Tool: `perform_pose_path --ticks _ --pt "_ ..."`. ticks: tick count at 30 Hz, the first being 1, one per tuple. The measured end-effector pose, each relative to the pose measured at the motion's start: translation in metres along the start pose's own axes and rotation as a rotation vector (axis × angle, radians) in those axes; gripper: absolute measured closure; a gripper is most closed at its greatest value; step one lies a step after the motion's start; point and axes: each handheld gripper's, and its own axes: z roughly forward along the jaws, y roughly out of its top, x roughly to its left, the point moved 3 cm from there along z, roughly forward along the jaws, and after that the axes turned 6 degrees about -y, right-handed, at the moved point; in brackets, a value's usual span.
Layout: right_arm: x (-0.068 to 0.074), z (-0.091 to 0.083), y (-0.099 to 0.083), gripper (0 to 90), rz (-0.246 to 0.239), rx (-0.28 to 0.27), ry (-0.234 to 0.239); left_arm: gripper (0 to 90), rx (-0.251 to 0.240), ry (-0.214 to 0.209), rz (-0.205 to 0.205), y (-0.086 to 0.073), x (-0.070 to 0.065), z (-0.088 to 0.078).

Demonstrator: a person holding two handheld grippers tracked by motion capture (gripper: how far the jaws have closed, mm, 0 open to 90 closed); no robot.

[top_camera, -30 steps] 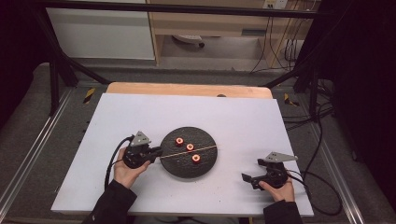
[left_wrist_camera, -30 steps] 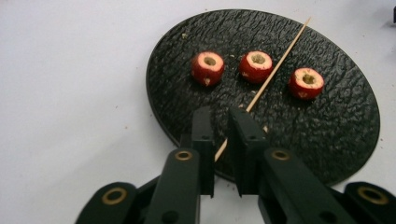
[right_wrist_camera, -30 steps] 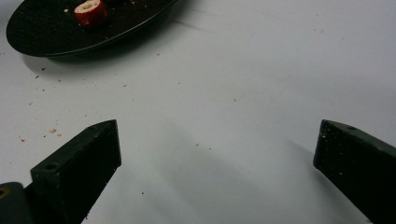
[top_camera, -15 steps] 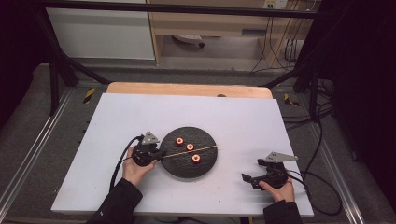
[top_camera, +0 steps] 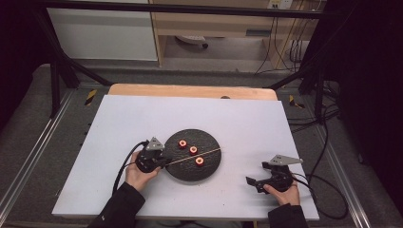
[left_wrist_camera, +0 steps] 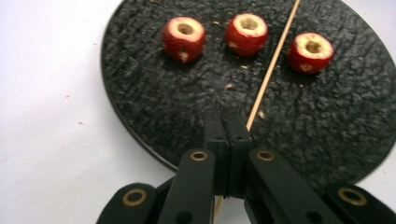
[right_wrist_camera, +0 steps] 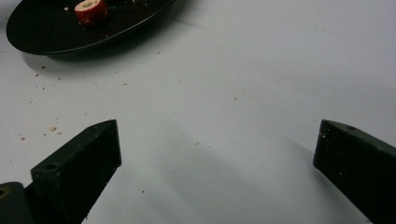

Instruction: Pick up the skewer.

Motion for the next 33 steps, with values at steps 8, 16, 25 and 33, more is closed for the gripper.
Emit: perform_pose_path --ticks 8,16,25,33 --pt "0.0 0.0 0.0 1.3 -0.001 0.001 0.001 89.8 0.016 -0.033 0.041 -0.002 -0.013 0.0" --pt "0.0 0.0 0.0 1.4 0.004 -0.002 0.001 77.0 -0.027 -0.06 0.054 0.012 -0.018 -0.014" --pt "0.0 0.0 0.0 1.4 0.0 -0.002 0.001 66.9 0.042 -0.075 0.108 0.018 -0.026 0.001" --pt "0.0 0.001 0.0 1.4 0.001 -0.003 0.003 73.8 0.081 -0.069 0.14 0.016 -0.028 0.012"
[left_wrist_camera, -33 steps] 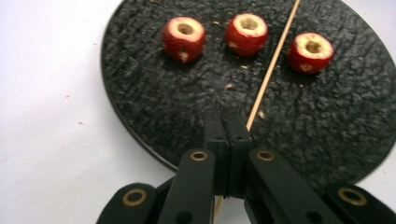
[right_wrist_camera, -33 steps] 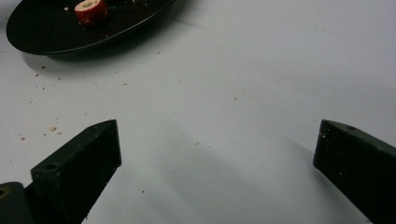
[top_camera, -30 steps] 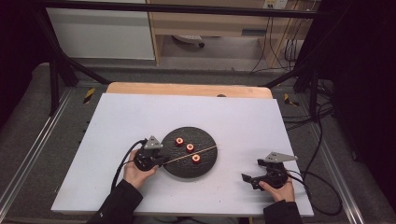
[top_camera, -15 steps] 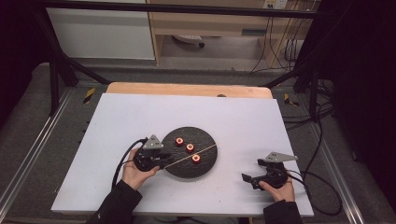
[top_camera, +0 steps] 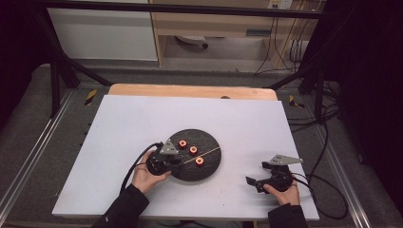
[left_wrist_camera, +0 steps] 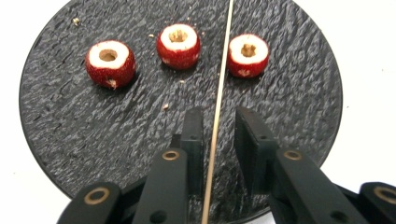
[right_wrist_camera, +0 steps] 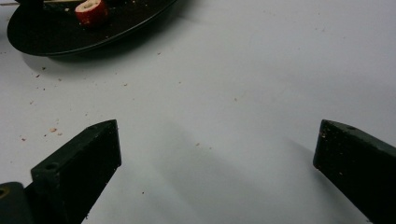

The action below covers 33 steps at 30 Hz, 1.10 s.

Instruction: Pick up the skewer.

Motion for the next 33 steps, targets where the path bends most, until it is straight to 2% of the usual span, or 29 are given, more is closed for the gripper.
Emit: perform_pose_path --ticks 16,20,26,33 --pt "0.0 0.0 0.0 1.4 -0.001 0.001 0.001 83.6 0.033 0.005 0.0 -0.003 0.0 0.009" --pt "0.0 0.0 0.0 1.4 0.0 0.002 0.0 87.5 0.024 0.007 -0.006 -0.004 0.0 0.009" --pt "0.0 0.0 0.0 1.4 -0.001 0.001 0.0 88.0 0.01 0.009 -0.01 -0.004 0.0 0.005" --pt "0.001 -0.001 0.0 1.3 0.001 -0.003 -0.001 88.2 -0.029 0.014 -0.019 -0.004 -0.003 -0.002"
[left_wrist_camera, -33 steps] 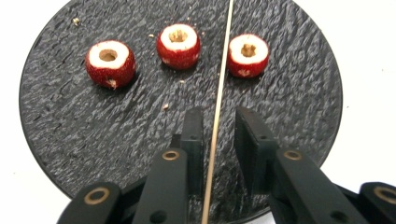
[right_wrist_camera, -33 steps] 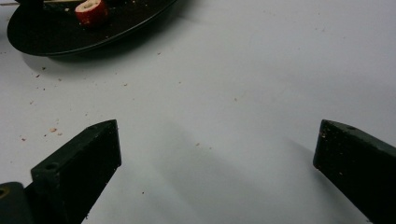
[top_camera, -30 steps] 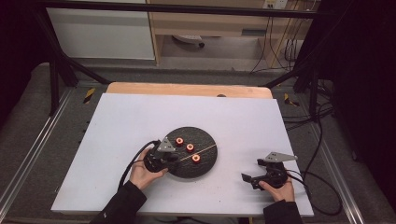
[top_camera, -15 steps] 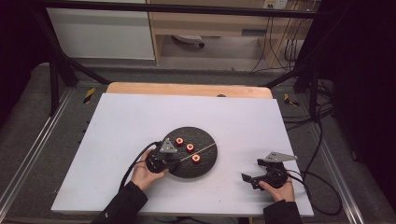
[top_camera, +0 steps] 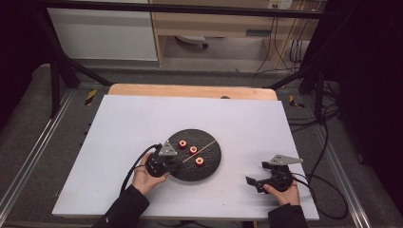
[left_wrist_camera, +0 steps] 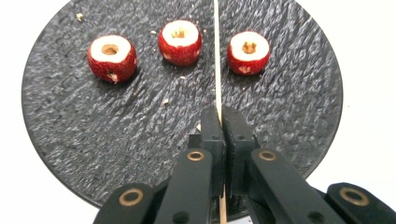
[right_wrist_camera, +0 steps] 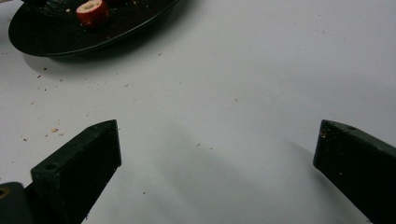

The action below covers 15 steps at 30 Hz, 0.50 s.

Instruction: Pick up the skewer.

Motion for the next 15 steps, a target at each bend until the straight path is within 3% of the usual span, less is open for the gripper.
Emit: perform_pose_path --ticks 8,15 --pt "0.003 0.0 0.003 0.4 -0.017 -0.001 0.001 88.2 -0.026 -0.002 0.008 0.002 -0.008 -0.006" --pt "0.014 0.002 0.011 0.4 -0.089 0.002 -0.028 88.2 -0.025 -0.014 0.024 0.005 -0.016 -0.006"
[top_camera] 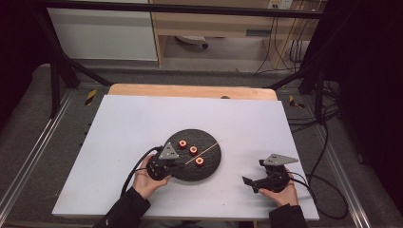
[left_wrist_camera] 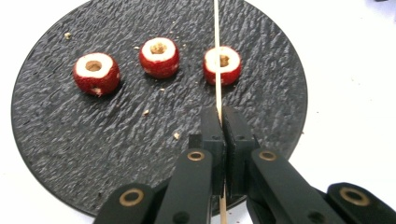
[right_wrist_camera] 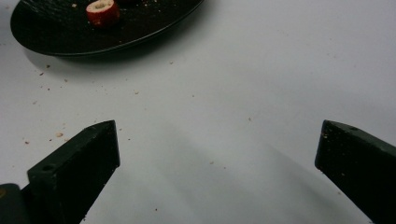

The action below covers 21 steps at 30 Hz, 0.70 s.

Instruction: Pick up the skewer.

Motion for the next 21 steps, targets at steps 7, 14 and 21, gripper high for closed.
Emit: perform_pose_path --ticks 7,14,21 --pt "0.012 0.005 0.008 1.6 -0.089 0.014 -0.019 88.2 0.002 -0.009 0.02 0.003 -0.006 0.0" --pt "0.029 0.006 0.026 3.4 -0.236 0.02 -0.049 88.2 0.024 -0.013 0.041 0.008 -0.013 0.004" --pt "0.047 0.007 0.042 5.8 -0.371 0.021 -0.068 88.2 0.054 -0.024 0.069 0.014 -0.021 0.01"
